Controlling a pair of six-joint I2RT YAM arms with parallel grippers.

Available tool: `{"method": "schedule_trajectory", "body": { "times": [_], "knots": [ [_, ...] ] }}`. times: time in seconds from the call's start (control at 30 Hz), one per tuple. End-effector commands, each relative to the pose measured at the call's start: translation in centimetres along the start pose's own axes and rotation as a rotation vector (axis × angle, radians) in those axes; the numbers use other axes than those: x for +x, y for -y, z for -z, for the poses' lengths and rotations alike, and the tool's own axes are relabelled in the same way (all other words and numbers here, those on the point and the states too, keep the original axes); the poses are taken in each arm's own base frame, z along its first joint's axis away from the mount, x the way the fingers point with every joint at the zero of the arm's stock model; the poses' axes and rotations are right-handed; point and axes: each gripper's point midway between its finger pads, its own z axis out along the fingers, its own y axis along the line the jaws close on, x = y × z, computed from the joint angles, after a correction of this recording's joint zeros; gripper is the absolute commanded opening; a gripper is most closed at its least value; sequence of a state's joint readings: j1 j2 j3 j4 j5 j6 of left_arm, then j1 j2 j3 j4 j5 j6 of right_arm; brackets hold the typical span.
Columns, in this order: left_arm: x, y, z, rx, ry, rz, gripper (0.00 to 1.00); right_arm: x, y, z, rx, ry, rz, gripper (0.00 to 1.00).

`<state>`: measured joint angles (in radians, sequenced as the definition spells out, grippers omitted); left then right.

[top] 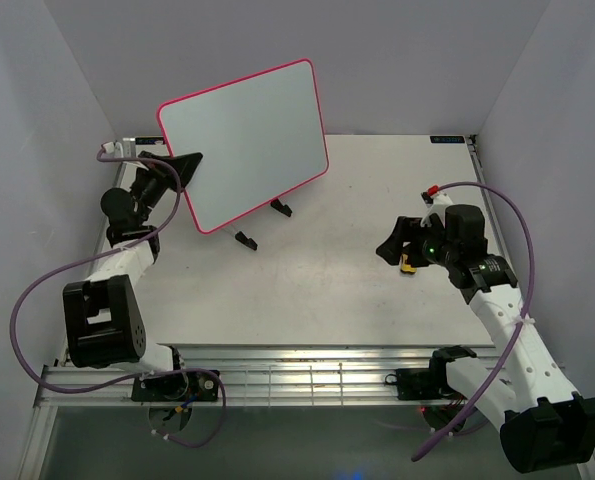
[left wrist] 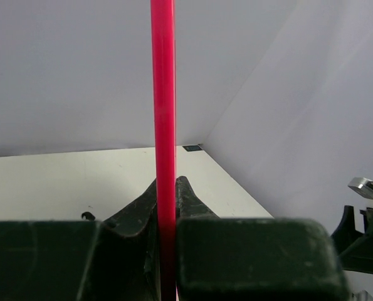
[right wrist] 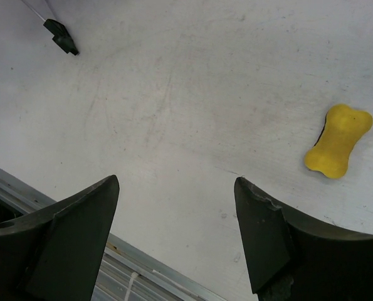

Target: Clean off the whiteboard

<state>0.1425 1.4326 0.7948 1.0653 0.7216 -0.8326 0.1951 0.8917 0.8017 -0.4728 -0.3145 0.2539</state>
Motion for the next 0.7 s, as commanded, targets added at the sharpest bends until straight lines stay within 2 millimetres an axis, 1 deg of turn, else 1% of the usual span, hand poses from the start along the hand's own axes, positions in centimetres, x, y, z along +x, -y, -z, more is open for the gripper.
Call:
{"method": "schedule_trajectory", "body": {
  "times": [0.0, 0.07, 0.23, 0.43, 0.67],
  "knots": [
    [-6.2, 2.6, 0.1, 0.103, 0.198, -0.147, 0.0, 0.0, -0.5, -0.3, -0.023, 0.005, 0.024, 0.8],
    [-5.5, 2.2, 0.5, 0.108, 0.183, -0.149, 0.0, -0.1, -0.6, -0.2, -0.026, 0.008, 0.03, 0.8],
    [-4.7, 1.4, 1.1, 0.09, 0.185, -0.152, 0.0, 0.0, -1.0, -0.3, -0.047, 0.001, 0.042, 0.8],
    [-3.7, -0.4, 1.8, 0.051, 0.186, -0.115, 0.0, 0.7, -1.5, -0.7, -0.071, -0.031, 0.055, 0.8],
    [-3.7, -2.0, 2.1, 0.017, 0.184, -0.096, 0.0, 1.0, -1.7, -0.8, -0.076, -0.041, 0.068, 0.8]
  ]
}}
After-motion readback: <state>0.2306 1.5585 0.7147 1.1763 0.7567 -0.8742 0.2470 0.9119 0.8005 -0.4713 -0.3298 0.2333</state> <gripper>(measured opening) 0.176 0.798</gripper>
